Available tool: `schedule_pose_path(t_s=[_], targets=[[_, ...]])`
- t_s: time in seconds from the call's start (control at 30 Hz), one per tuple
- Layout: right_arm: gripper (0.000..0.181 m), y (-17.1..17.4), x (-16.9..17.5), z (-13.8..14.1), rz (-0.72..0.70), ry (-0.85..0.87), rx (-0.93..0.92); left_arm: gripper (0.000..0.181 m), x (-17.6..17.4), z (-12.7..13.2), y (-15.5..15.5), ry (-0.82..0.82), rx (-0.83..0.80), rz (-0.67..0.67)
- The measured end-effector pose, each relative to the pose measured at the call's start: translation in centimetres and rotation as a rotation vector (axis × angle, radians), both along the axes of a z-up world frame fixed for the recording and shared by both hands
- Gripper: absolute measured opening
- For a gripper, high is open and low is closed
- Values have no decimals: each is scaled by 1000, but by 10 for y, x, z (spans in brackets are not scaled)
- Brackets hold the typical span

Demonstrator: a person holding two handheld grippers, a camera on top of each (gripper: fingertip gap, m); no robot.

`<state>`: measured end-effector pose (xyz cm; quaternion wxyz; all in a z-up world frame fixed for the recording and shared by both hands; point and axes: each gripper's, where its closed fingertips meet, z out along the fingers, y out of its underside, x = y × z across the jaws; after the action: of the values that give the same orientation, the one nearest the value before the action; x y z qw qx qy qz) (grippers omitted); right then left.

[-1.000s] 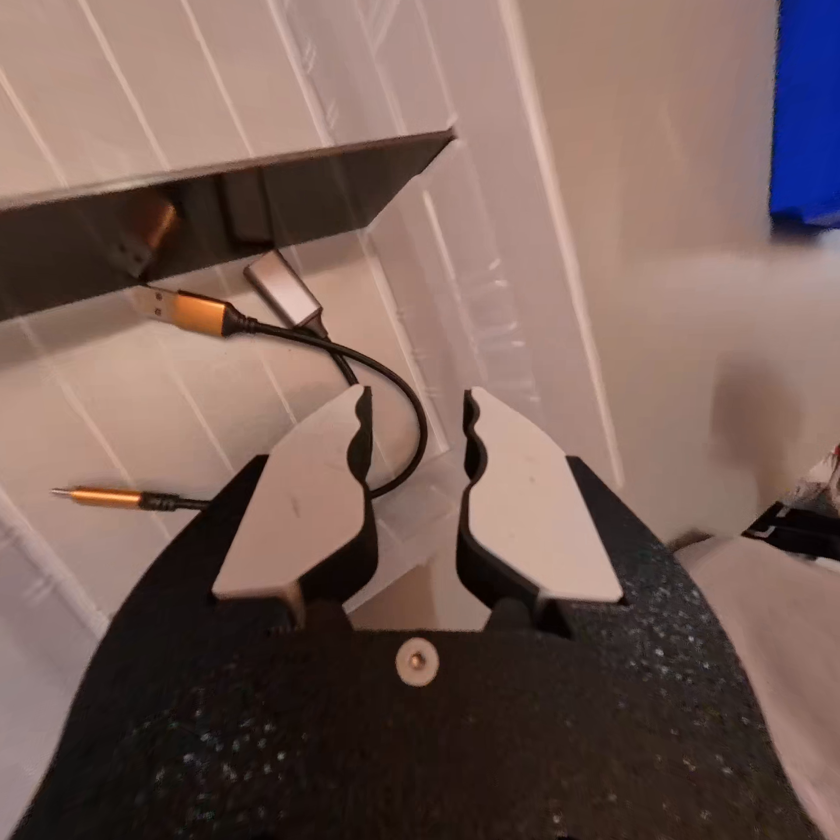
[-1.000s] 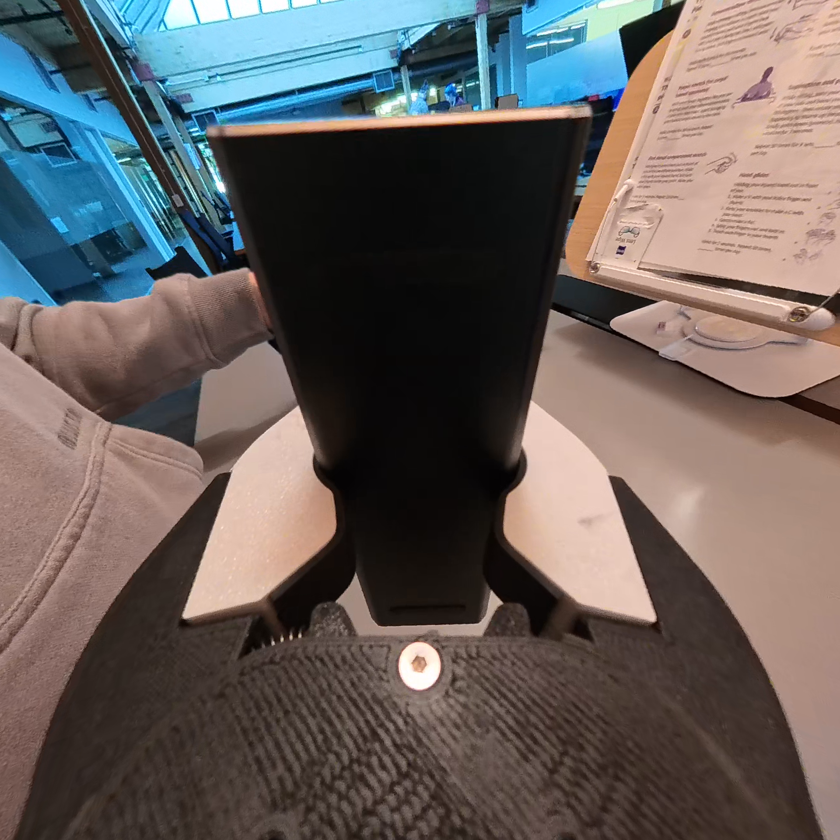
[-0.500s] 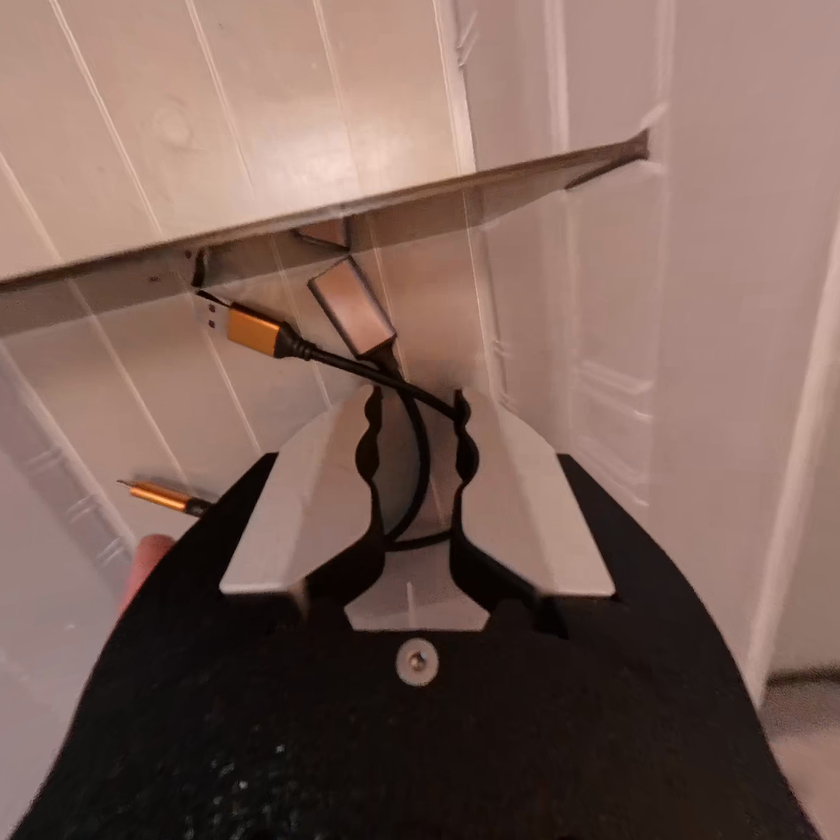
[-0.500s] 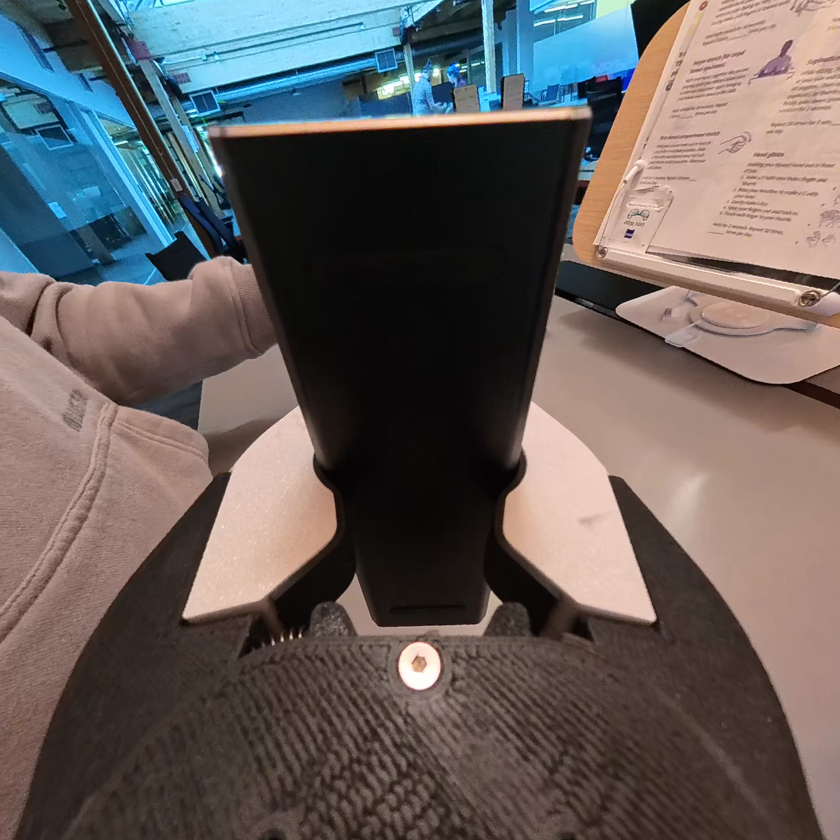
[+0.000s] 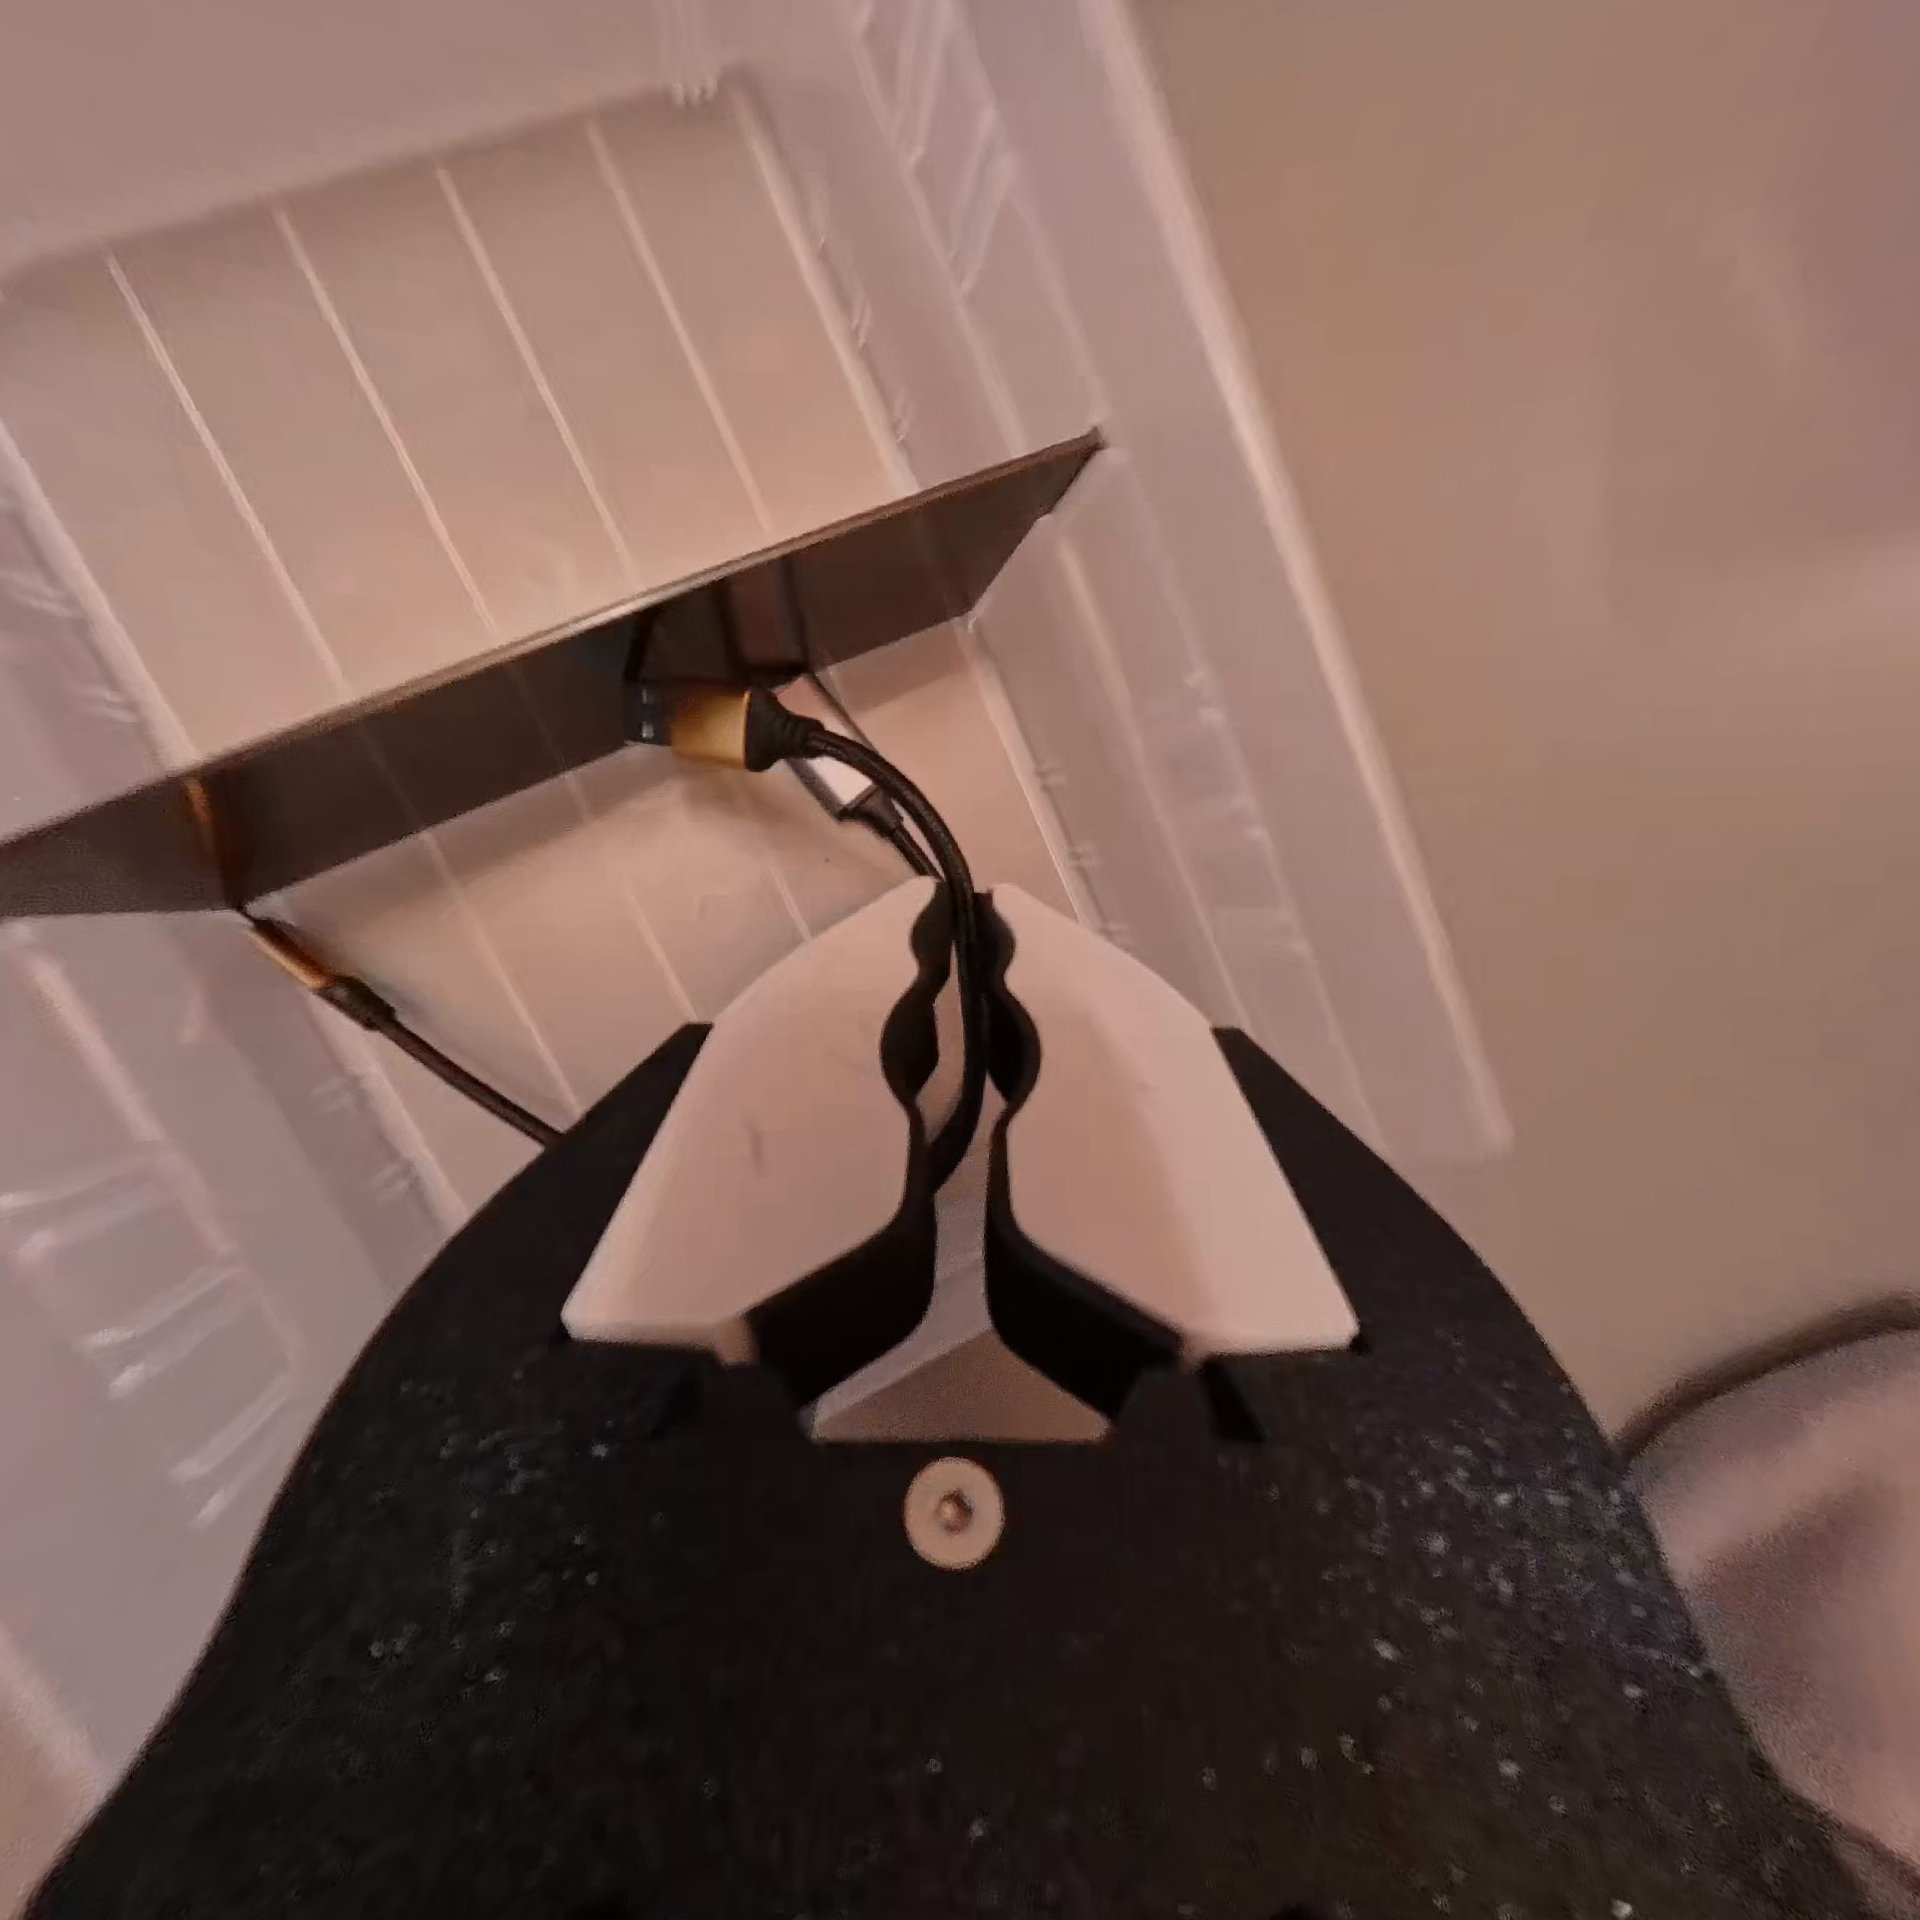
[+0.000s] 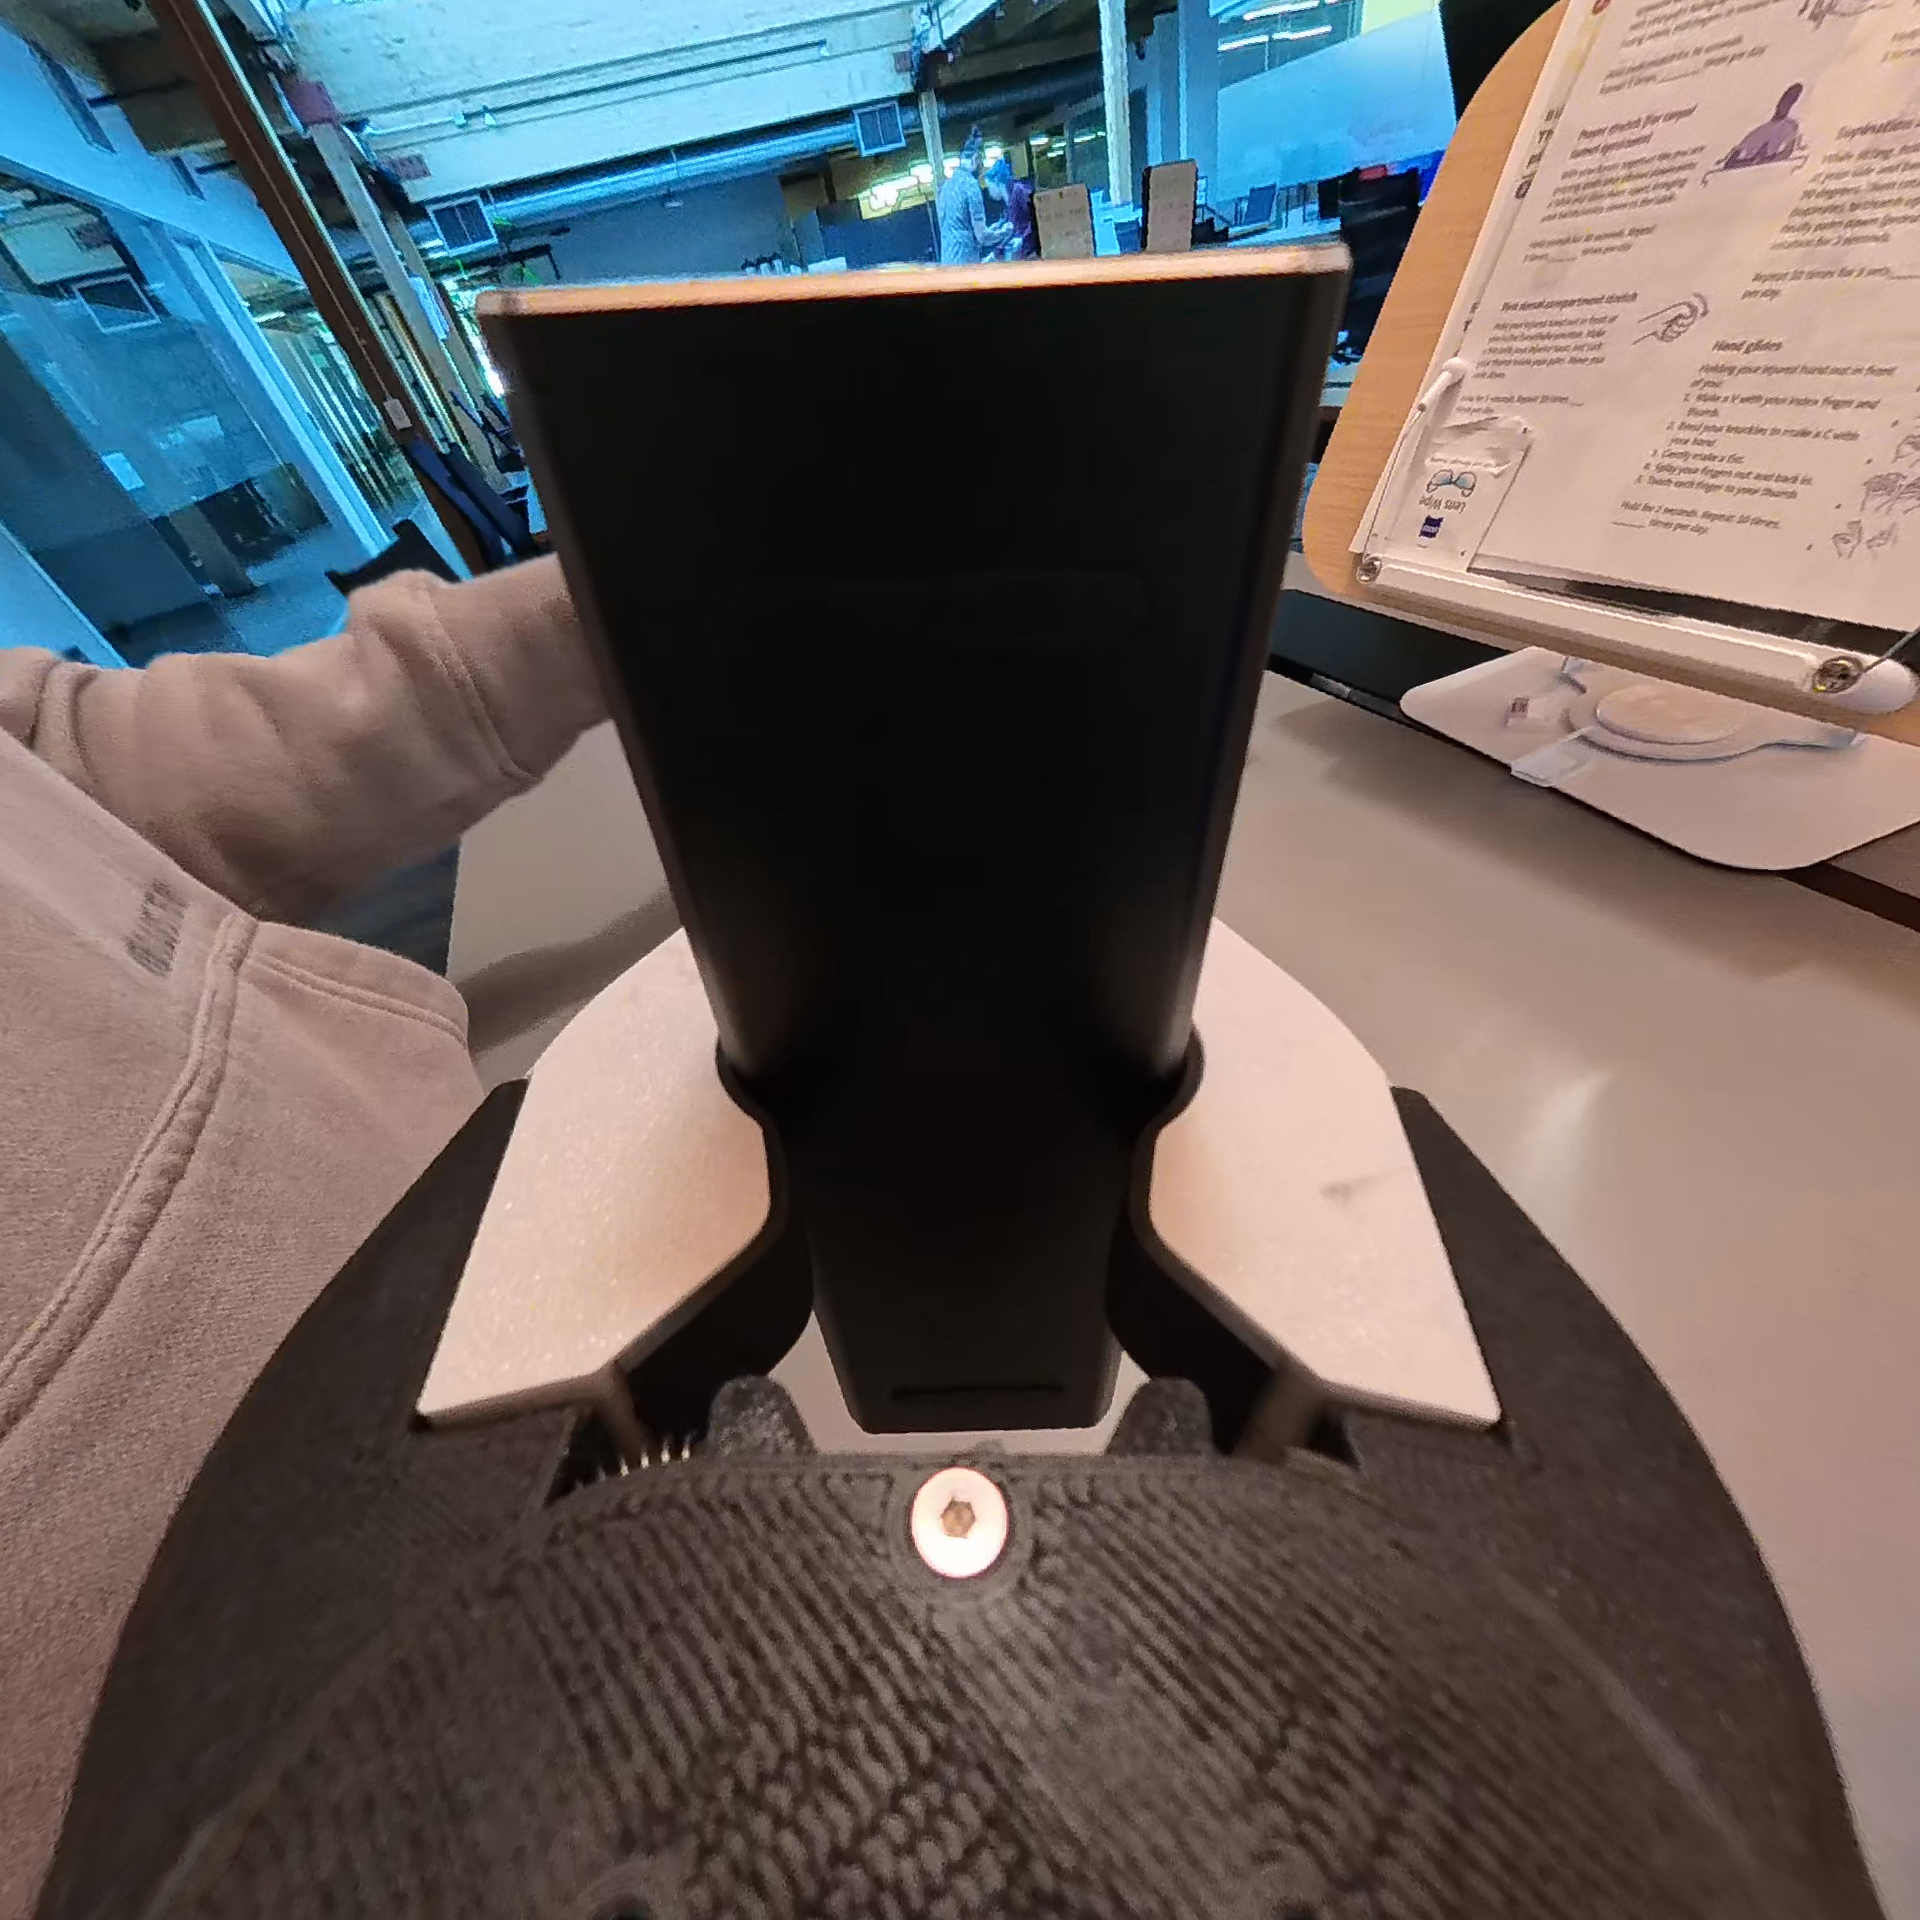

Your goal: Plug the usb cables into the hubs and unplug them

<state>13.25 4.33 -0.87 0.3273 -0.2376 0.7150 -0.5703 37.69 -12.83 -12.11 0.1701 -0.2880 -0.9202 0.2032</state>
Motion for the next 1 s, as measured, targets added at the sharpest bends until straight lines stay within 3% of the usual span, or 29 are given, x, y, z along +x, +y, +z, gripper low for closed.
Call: schedule_pose_path(t_s=[0.03, 0.13, 0.2, 0.27, 0.33, 0.4, 0.5, 0.6, 0.73, 1.0], targets=[[73, 0, -1, 0, 1, 0, 0, 3, 1, 10, 2, 8, -32, -38], [73, -1, -1, 1, -1, 4, -7, 2, -7, 52, 13, 78, -156, -181], [73, 0, -2, 3, -1, 4, -11, 2, -24, 94, 26, 138, -333, -335], [73, -1, -3, 4, -3, 4, -17, 3, -45, 120, 49, 157, -486, -551], [73, -1, -6, 7, -9, -4, -33, 3, -73, 130, 78, 218, -603, -783], [73, -1, -10, 11, -15, -20, -47, 3, -99, 121, 109, 274, -693, -992], [73, 3, -15, 13, -22, -25, -57, 2, -134, 95, 143, 347, -825, -1157], [73, 9, -16, 10, -30, -11, -57, 2, -159, 68, 165, 437, -824, -1201], [73, 17, -17, 4, -35, 24, -47, 2, -175, 52, 186, 591, -738, -1214], [73, 23, -19, 1, -30, 3, -48, 2, -170, 6, 192, 531, -588, -1308]])
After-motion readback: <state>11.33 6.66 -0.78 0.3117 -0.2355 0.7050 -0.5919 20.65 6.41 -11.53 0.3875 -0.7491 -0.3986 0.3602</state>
